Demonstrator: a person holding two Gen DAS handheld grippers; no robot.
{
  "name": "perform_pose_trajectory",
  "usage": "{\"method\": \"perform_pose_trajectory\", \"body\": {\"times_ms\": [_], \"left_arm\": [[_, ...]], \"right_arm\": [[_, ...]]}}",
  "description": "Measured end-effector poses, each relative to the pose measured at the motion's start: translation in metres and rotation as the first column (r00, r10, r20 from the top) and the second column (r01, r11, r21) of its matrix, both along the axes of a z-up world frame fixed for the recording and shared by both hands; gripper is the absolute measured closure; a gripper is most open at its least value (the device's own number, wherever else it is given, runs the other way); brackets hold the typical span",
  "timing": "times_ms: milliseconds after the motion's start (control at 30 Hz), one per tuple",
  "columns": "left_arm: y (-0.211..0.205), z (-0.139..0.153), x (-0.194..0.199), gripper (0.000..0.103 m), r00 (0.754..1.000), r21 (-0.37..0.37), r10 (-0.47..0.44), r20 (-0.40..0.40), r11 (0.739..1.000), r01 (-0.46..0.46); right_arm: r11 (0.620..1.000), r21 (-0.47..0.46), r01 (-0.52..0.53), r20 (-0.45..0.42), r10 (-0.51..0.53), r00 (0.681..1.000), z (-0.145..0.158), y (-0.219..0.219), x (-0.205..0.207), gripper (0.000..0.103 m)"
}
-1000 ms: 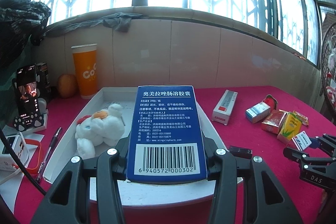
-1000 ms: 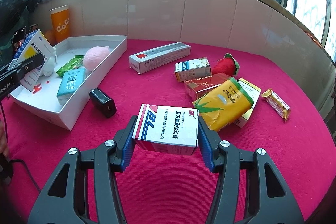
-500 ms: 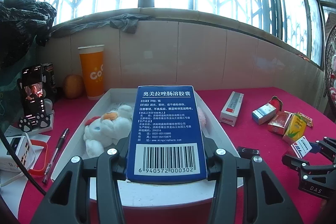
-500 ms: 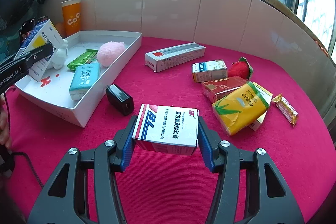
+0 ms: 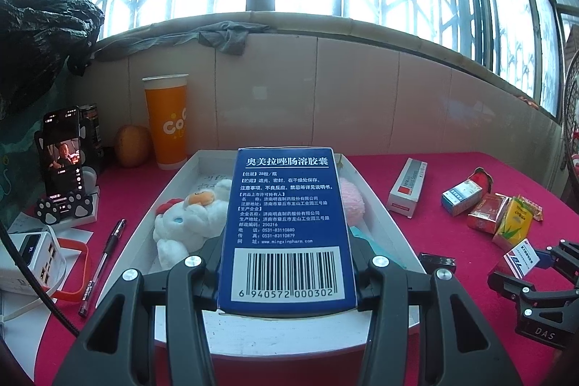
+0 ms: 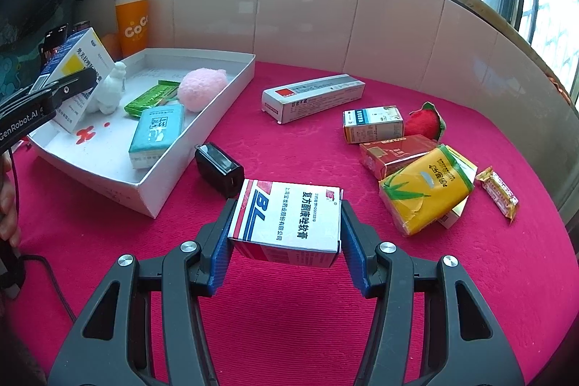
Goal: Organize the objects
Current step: 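Carry the blue box and white BL box over the white tray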
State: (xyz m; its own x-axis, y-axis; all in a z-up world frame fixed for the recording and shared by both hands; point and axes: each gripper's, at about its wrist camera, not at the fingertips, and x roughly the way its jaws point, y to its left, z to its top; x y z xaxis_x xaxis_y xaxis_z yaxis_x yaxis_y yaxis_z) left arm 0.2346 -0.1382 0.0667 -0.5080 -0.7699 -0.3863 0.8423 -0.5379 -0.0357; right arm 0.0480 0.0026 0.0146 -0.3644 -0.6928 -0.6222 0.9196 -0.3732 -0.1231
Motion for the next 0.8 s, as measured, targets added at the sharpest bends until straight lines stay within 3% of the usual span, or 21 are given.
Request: {"method": "perform_pose_trajectory", "body": {"times_ms": [800], "left_arm": [[-0.0041,0.0008,0.0061,0.054,1.000,0.007,0.010,-0.018,1.000,-0.010]], "right_arm": [[1.000,-0.021,-0.009,0.040,0.010,0.999,0.0008,-0.0015,-0.0012,0.050]]}}
